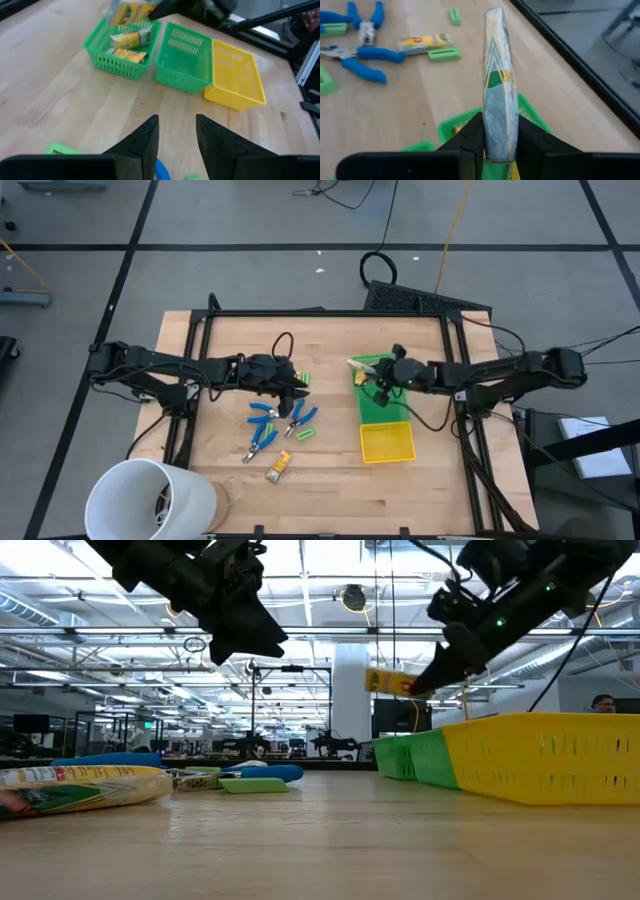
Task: Pick & Place School Supplies
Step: Put the yellow crayon box into the top green bin
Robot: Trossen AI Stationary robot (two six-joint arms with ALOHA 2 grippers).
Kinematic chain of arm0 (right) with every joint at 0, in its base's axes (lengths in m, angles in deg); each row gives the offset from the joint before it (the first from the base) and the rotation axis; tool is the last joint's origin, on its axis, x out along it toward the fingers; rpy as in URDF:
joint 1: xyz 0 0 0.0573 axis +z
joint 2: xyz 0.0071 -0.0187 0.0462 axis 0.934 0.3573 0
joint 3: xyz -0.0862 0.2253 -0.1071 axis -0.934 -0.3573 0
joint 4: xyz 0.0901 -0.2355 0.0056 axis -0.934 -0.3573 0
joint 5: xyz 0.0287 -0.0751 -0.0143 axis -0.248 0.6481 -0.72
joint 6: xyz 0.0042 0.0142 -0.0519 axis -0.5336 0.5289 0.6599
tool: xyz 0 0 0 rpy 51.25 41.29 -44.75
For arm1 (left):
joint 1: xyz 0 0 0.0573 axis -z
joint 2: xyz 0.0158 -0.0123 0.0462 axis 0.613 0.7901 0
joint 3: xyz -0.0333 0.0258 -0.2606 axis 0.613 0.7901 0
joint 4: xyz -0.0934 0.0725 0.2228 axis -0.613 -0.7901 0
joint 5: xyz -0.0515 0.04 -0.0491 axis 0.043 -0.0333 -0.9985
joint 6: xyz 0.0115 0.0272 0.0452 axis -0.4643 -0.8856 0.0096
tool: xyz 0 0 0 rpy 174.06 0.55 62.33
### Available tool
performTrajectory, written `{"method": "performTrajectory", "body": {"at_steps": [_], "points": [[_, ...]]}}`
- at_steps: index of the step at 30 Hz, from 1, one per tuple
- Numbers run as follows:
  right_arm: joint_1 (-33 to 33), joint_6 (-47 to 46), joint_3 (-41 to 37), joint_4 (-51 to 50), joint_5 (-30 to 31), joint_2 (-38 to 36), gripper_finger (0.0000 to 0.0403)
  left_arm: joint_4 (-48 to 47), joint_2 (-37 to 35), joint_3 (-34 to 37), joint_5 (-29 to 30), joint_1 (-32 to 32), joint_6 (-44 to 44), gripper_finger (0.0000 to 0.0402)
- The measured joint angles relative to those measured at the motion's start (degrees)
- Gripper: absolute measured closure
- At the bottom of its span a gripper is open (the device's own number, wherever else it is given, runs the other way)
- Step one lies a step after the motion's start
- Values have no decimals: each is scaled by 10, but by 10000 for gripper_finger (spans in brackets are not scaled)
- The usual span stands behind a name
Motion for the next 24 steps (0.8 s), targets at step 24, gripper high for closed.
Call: {"method": "performTrajectory", "body": {"at_steps": [24], "points": [[-44,-85,-69,-29,-58,-3,336,37,0,0,0,0,2,270]]}}
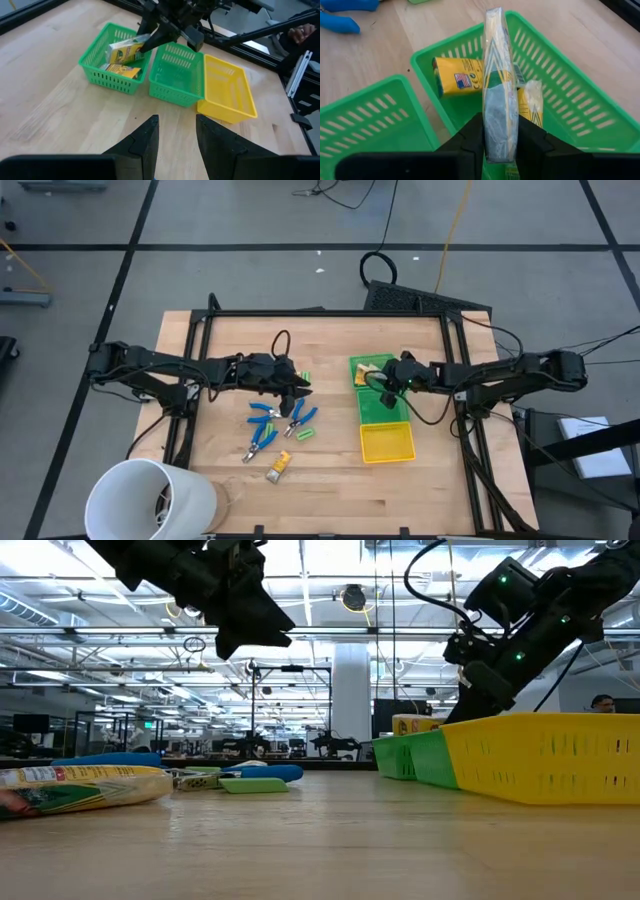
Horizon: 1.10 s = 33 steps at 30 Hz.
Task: Pick & Place School Supplies
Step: Put the yellow crayon box into the top green bin
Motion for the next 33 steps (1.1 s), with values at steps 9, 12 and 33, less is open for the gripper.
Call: {"method": "performTrajectory", "body": {"at_steps": [9,12,33], "points": [[0,0,0,1,0,0,298,9,0,0,0,0,3,270],[0,0,0,1,0,0,288,9,0,0,0,0,3,270],[-45,-4,0,83,-46,42,302,8,0,0,0,0,4,270]]}}
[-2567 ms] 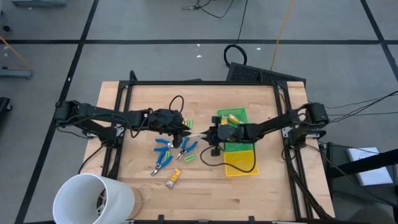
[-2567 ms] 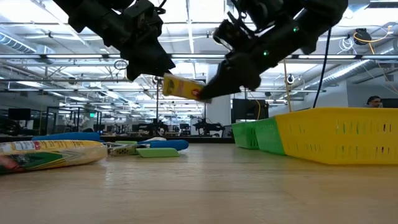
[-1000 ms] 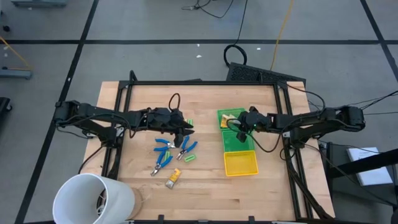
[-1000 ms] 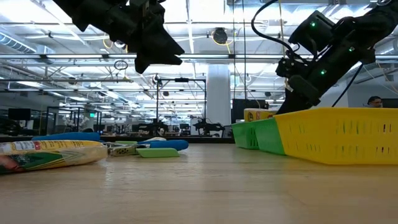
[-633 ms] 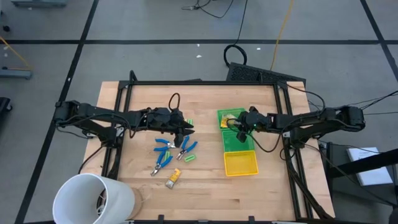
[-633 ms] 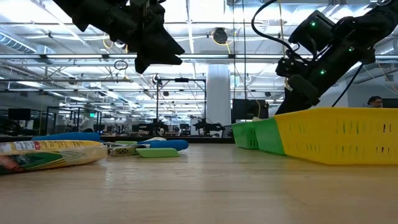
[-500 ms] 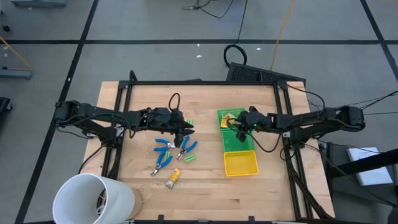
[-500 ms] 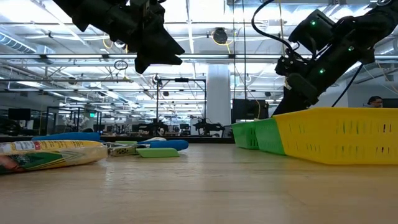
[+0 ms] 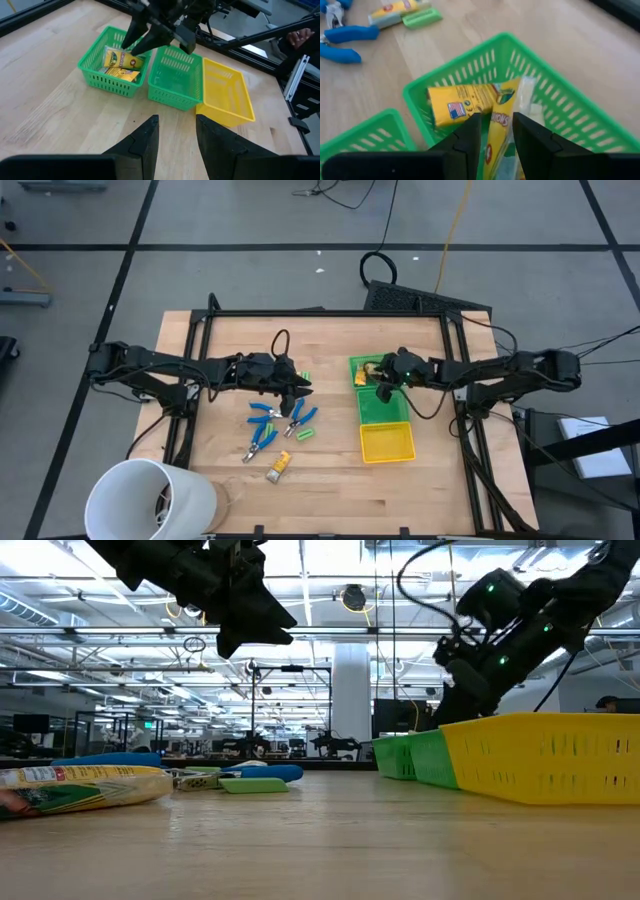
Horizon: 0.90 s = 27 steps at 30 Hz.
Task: Pick & Place School Supplies
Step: Put the yellow crayon box into the top green bin
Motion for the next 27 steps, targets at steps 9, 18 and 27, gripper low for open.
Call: {"method": "performTrajectory", "body": {"at_steps": [9,18,27], "points": [[-19,13,1,35,-11,46,323,0,0,0,0,0,0,270],[-11,17,0,42,-16,-7,328,1,0,0,0,1,3,270],[78,98,0,97,-16,-83,328,0,0,0,0,1,-22,270]]}}
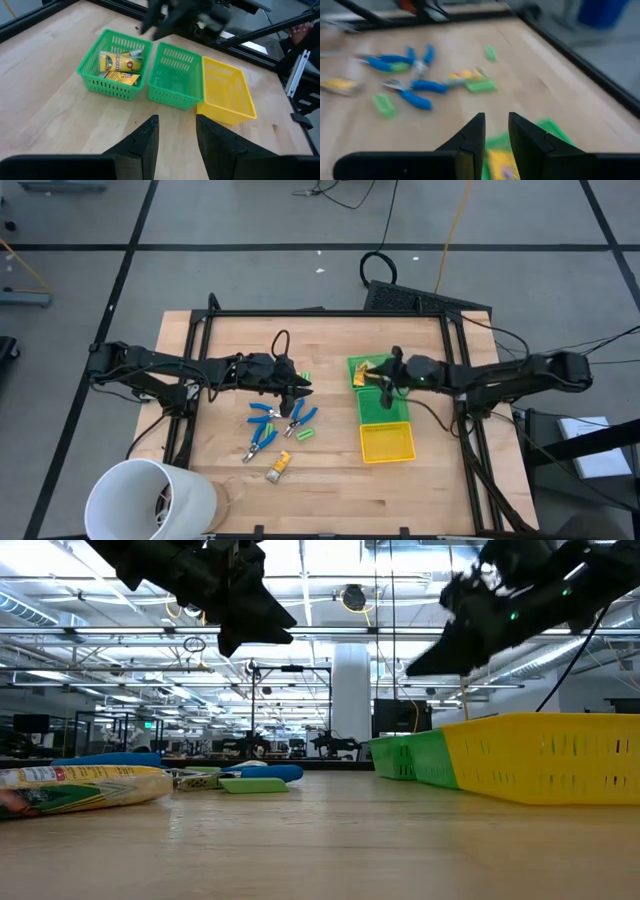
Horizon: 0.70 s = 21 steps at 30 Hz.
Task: Pick & Place School Supplies
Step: Put the yellow crayon box into the top green bin
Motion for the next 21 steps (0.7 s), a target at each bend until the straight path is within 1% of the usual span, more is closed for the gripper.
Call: {"method": "performTrajectory", "body": {"at_steps": [2,6,8,10,13,15,18,21], "points": [[29,7,0,19,0,-6,328,-8,0,0,-1,0,-29,270],[85,8,0,46,1,-6,328,-68,1,0,-10,20,-162,270],[110,8,0,48,1,-6,328,-92,9,0,-9,37,-173,270],[130,9,0,48,2,-6,328,-112,20,0,15,54,-147,270],[148,29,0,57,9,-6,328,-108,42,0,89,72,-83,270],[156,40,0,59,28,-6,328,-116,58,0,122,69,-31,266],[160,42,0,59,51,-6,328,-144,79,0,141,54,76,246],[160,42,0,59,50,-6,328,-157,103,0,134,37,142,207]]}}
